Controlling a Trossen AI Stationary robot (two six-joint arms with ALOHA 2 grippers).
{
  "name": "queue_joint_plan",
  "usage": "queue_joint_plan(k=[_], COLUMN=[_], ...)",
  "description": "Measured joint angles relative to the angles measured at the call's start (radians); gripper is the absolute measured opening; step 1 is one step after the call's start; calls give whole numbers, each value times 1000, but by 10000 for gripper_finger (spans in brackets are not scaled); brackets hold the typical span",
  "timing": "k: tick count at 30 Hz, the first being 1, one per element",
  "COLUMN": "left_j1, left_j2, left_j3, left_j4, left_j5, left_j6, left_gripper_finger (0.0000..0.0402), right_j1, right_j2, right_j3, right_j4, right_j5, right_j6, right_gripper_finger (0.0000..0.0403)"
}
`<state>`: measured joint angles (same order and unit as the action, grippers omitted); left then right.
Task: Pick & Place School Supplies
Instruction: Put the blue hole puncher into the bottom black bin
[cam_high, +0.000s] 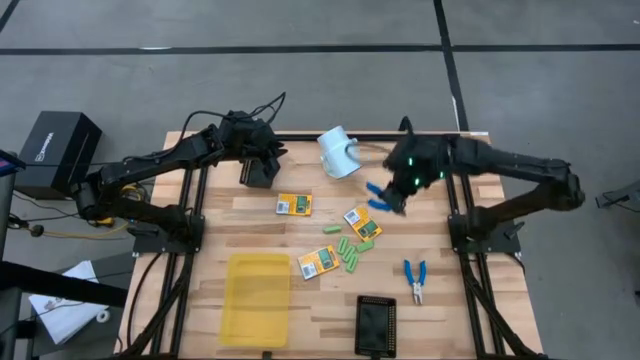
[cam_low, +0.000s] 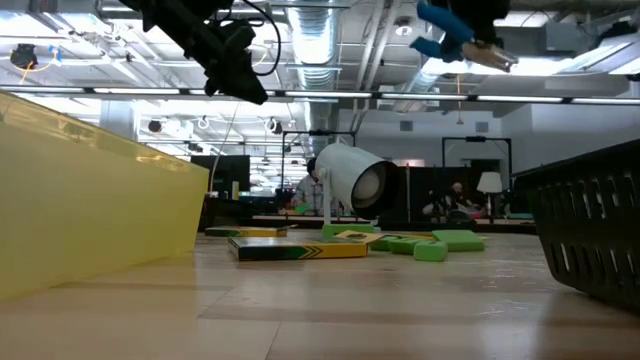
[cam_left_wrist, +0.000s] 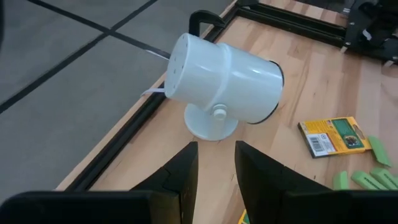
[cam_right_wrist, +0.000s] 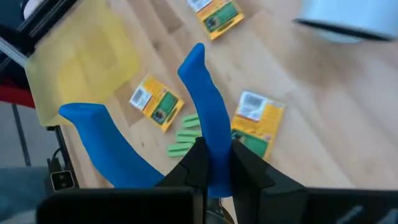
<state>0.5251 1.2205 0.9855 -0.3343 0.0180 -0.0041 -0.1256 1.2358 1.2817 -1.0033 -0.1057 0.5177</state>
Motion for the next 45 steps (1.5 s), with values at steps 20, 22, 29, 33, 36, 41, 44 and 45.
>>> queue_joint_plan(k=[20, 22, 29, 33, 36, 41, 44, 45], left_j1=[-31, -40, -82, -124, -165, -232, -267, -276], left_j2=[0, 0, 14, 65, 118, 193, 209, 213], left_j3=[0, 0, 0, 0, 0, 0, 0, 0], left_j4=[-1, -1, -3, -1, -2, 0, 1, 6], left_j5=[61, 62, 59, 60, 74, 157, 166, 166], left_j6=[-182, -212, -279, -293, -297, -321, -336, -338], left_gripper_finger=[100, 100, 100, 100, 100, 100, 100, 100], right_j1=[675, 705, 753, 737, 725, 717, 717, 722], right_j2=[61, 61, 62, 62, 62, 77, 120, 140], right_j3=[-280, -303, -308, -308, -308, -306, -309, -309], right_j4=[547, 583, 596, 615, 664, 737, 759, 784], right_j5=[263, 280, 326, 316, 313, 203, 94, 59], right_j6=[305, 326, 272, 194, 101, -55, -120, -141], right_gripper_finger=[29, 29, 29, 29, 29, 29, 29, 29])
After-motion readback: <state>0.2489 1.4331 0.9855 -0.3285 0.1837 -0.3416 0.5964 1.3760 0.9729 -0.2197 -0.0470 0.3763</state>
